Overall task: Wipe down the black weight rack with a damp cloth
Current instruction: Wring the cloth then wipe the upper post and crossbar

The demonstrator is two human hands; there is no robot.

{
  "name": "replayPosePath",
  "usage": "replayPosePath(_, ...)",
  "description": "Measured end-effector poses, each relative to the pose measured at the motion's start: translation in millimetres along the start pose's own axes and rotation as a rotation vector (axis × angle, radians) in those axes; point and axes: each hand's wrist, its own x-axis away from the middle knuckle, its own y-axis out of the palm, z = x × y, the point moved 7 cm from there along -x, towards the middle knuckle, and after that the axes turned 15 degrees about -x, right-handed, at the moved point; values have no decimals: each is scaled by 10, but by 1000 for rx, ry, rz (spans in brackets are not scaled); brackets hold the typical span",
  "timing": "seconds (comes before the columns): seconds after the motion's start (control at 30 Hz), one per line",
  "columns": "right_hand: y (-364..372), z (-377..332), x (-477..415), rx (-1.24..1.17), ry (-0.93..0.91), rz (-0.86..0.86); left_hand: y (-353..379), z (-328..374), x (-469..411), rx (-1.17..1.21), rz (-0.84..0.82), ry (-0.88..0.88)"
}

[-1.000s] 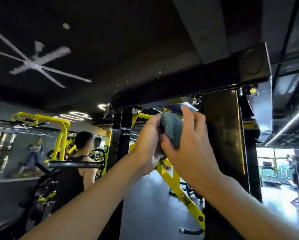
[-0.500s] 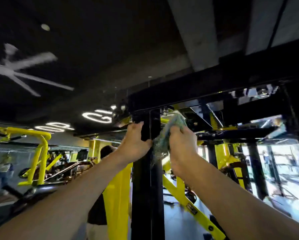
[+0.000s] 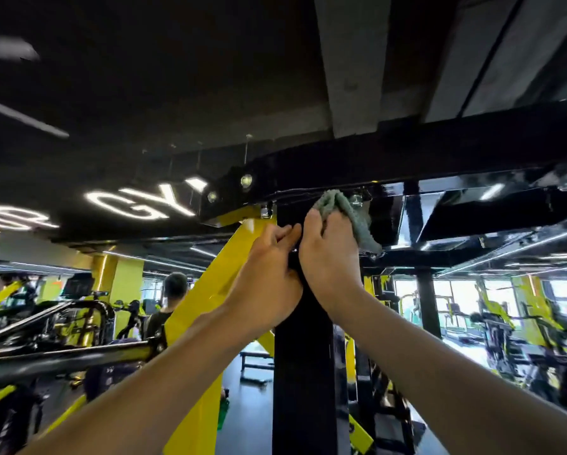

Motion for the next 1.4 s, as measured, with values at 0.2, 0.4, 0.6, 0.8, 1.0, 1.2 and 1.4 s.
replayPosePath(0.2,-91,-163,8,93,-83,12,-164,-98,-15,349,98,-283)
replayPosePath(0.4,320,-276,314,-615,297,-361,-211,-122,37,1001,110,-493)
replayPosePath(0.6,233,-482,107,-38,110,-264,-167,-524,98,910,348,-774)
replayPosePath(0.8,7,-435,192,393,-373,-118,-156,-505,-206,652,463,-734)
replayPosePath(1.0,12,-139,365,795,-561,-240,-23,-414,-220,642,357,-684)
replayPosePath(1.2,330,-135,273,906,-545,-450,140,-352,-235,880,124,-592)
replayPosePath(1.4,-72,16,398,356,-544,-132,305,-388,-216,1116,-15,-588)
